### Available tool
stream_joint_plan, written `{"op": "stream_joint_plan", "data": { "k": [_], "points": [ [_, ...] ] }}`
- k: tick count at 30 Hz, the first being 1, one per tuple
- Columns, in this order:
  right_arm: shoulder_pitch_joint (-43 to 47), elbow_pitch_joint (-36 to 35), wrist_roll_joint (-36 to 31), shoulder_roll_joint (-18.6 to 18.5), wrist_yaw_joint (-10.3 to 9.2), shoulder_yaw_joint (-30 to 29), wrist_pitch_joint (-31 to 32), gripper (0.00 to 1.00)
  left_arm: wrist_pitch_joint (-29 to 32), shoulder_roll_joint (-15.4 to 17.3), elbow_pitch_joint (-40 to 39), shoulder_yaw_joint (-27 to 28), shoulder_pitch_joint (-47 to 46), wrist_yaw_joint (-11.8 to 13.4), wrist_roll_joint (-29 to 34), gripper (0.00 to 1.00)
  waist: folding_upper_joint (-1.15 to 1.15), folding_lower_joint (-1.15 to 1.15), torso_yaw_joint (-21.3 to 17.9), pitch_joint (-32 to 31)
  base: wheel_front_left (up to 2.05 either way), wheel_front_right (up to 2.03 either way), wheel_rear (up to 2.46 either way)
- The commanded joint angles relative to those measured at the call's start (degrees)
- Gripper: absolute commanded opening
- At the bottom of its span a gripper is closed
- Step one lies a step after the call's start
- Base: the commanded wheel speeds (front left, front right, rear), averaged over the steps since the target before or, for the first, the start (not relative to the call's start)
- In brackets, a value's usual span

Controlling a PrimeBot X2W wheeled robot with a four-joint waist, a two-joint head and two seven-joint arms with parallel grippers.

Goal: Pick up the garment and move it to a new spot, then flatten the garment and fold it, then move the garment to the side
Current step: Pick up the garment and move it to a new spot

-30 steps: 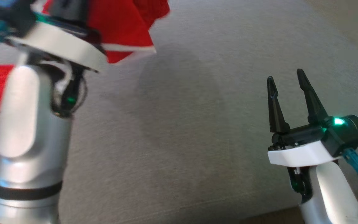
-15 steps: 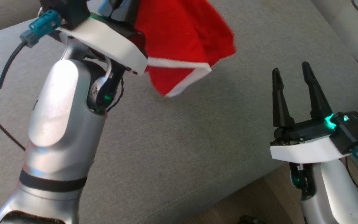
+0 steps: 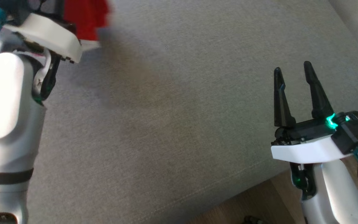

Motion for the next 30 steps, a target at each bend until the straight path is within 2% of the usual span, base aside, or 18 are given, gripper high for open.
{"op": "stream_joint_plan", "data": {
  "k": [1, 4, 7, 15, 20, 21, 22, 30],
  "points": [
    [-0.54, -1.93, -0.54, -0.19, 0.43, 1.43, -0.36, 1.00, -0.22, 2.35, -1.87, -0.03, -3.63, -0.71, 1.53, 0.00, 0.00, 0.00, 0.64, 0.11, 0.00, 0.00, 0.00],
    [-0.80, -1.78, -0.60, -0.19, 0.43, 1.73, -0.36, 1.00, 2.63, 2.47, -0.22, -5.30, -2.53, -2.53, 2.54, 0.00, 0.00, 0.00, 0.88, 0.37, 0.00, 0.00, 0.00],
    [-1.32, -1.91, -0.27, -0.19, 0.43, 2.16, -0.36, 1.00, 4.34, 0.72, 1.93, -10.24, -0.93, -3.34, 1.87, 0.00, 0.00, 0.00, 0.36, 1.16, 0.00, 0.00, 0.00],
    [-1.91, -2.44, 1.02, -0.19, 0.43, 2.91, -0.36, 1.00, 2.24, -9.38, 13.10, -20.31, 1.77, -3.74, 0.36, 0.00, 0.00, 0.00, -2.62, 3.37, 0.00, 0.00, 0.00],
    [-2.21, -2.83, 1.93, -0.19, 0.43, 3.36, -0.36, 1.00, -1.69, -12.54, 19.50, -23.14, 0.86, -3.31, -0.12, 0.00, 0.00, 0.00, -4.52, 4.37, 0.00, 0.00, 0.00],
    [-2.15, -2.83, 2.00, -0.19, 0.43, 3.33, -0.36, 1.00, -2.28, -12.82, 20.47, -23.76, 0.63, -3.23, -0.30, 0.26, 0.00, 0.00, -4.64, 4.42, 0.00, 0.00, 0.00],
    [-2.08, -2.80, 2.03, -0.19, 0.43, 3.28, -0.36, 1.00, -2.83, -13.01, 21.35, -24.30, 0.39, -3.00, -0.49, 1.00, 0.00, 0.00, -4.70, 4.41, 0.00, 0.00, 0.00],
    [-1.44, -2.28, 1.00, -0.19, 0.43, 1.66, -0.36, 1.00, -6.66, -13.37, 23.91, -27.53, -1.11, -1.44, -4.79, 1.00, 0.00, 0.00, -1.71, 2.49, 0.00, 0.00, 0.00]
  ]
}}
